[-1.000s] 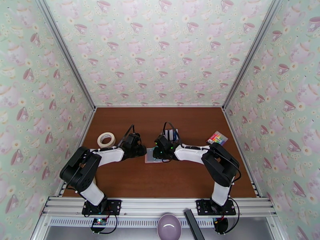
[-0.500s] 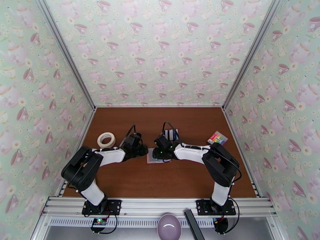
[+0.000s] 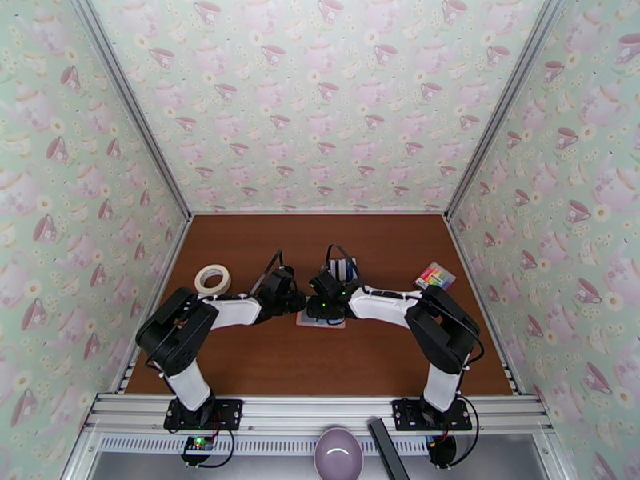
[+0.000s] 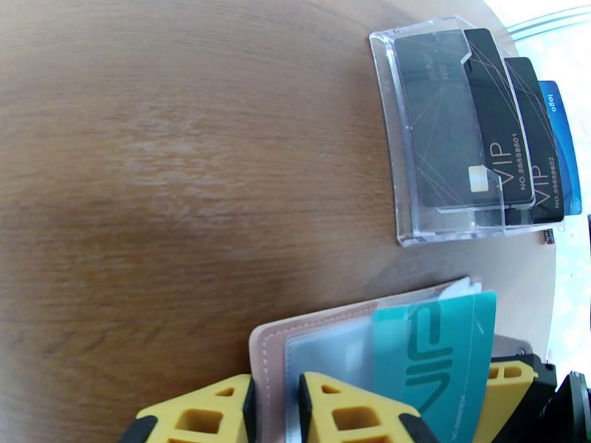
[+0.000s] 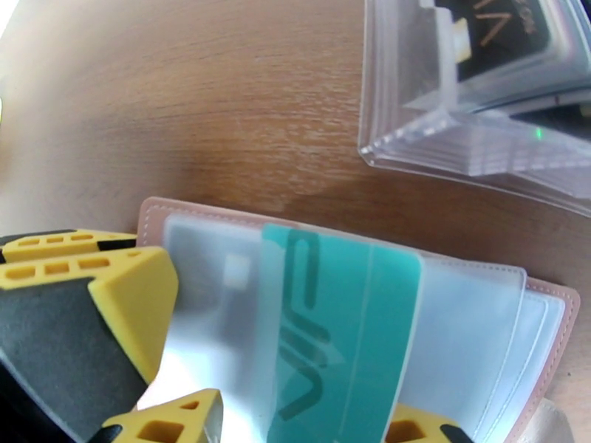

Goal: Put the credit cards into the card holder

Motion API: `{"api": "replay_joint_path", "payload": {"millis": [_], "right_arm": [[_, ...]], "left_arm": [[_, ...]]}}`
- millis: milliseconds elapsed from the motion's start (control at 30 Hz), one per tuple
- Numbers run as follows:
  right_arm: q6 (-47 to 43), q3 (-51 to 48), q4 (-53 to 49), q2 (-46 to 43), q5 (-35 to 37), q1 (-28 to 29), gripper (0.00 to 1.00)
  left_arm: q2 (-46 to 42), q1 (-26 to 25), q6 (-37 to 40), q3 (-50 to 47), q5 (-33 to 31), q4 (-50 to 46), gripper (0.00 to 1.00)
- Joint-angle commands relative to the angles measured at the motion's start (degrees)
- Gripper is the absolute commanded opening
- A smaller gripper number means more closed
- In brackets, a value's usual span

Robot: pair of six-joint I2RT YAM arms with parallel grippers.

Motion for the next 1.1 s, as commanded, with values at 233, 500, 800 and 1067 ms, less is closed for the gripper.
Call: {"api": "replay_joint_path", "payload": {"millis": [233, 500, 800, 1067], "right_arm": [[-0.17, -4.52, -0.81, -4.95, -0.5, -1.58, 0.45], [1.85, -10.51, 7.14, -7.44, -6.52, -5.59, 0.38], [6.96, -17.67, 21.04, -7.74, -16.56, -9.9, 0.32], [9.08, -20.93, 25.98, -8.91, -19.15, -12.0, 0.26]], "left_arm": [[6.39, -2.45, -1.11, -2.95, 3.72, -7.12, 0.24], [6.61, -2.48, -1.52, -3.69, 4.3, -5.83, 0.24], [7.33, -2.55, -2.23, -4.62, 5.04, -3.94, 0.25], [7.63, -2.53, -2.34, -4.84, 5.14, -3.51, 0.25]]}}
